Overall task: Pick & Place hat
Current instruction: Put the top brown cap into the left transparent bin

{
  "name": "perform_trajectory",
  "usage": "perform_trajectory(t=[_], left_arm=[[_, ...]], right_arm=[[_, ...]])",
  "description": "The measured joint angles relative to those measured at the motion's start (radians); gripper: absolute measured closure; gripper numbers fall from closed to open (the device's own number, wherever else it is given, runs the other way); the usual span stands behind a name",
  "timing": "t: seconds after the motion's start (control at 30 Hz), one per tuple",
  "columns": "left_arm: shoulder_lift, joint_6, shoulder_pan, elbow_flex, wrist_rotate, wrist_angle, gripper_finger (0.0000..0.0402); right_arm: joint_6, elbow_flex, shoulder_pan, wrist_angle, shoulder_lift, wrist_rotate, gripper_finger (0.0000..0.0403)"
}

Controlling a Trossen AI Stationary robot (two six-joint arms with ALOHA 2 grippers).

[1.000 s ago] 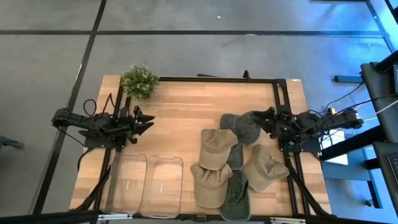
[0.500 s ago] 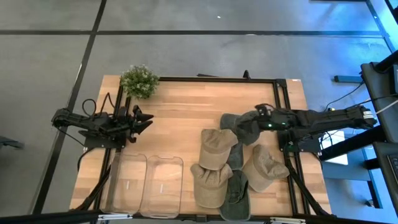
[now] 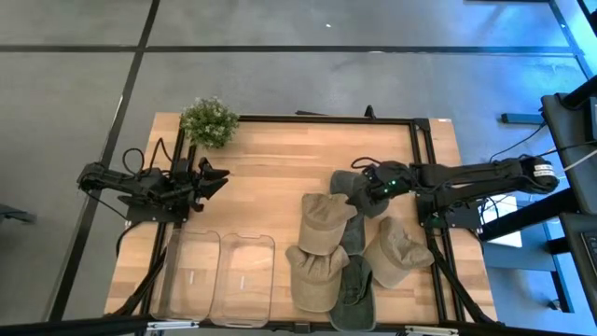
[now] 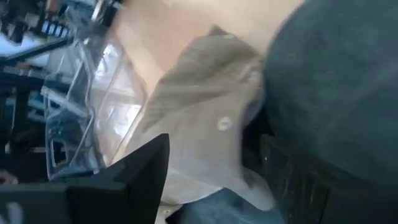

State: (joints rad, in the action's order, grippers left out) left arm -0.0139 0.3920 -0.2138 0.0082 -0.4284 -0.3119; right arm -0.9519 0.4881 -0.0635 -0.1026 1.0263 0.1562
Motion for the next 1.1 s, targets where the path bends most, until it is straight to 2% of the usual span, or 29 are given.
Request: perform_trajectory(t=[0.2, 0.3, 0.4, 0.53, 0.8, 0.97, 1.1], left_arm=[[0.000, 0.017, 0.000, 0.000, 0.003, 0.001, 0.0249], [0.000, 0.016, 0.000, 0.000, 0.004, 0.001, 0.0249], [0.000, 0.016, 0.000, 0.000, 0.020, 0.002, 0.0249], [0.000, 0.015, 0.000, 0.000, 0.040, 0.010, 0.0249], [0.000, 0.041, 0.000, 0.000, 0.082, -0.036, 0.0250], [-0.014, 0.068, 0.000, 0.006, 0.109, -0.081, 0.0266], [-0.098, 0.066, 0.000, 0.068, 0.109, -0.081, 0.0288]], right_arm=[[0.016, 0.000, 0.000, 0.065, 0.098, 0.006, 0.0167], [-0.001, -0.001, 0.000, 0.109, 0.131, 0.056, 0.0169], [-0.011, -0.001, 0.000, 0.144, 0.144, 0.084, 0.0189], [-0.005, -0.001, 0.000, 0.158, 0.130, 0.085, 0.0243], [0.097, 0.018, 0.000, 0.152, 0.069, 0.085, 0.0389], [0.172, 0.132, 0.000, 0.058, 0.055, 0.085, 0.0396], [0.257, 0.273, 0.000, -0.066, 0.065, 0.085, 0.0397]])
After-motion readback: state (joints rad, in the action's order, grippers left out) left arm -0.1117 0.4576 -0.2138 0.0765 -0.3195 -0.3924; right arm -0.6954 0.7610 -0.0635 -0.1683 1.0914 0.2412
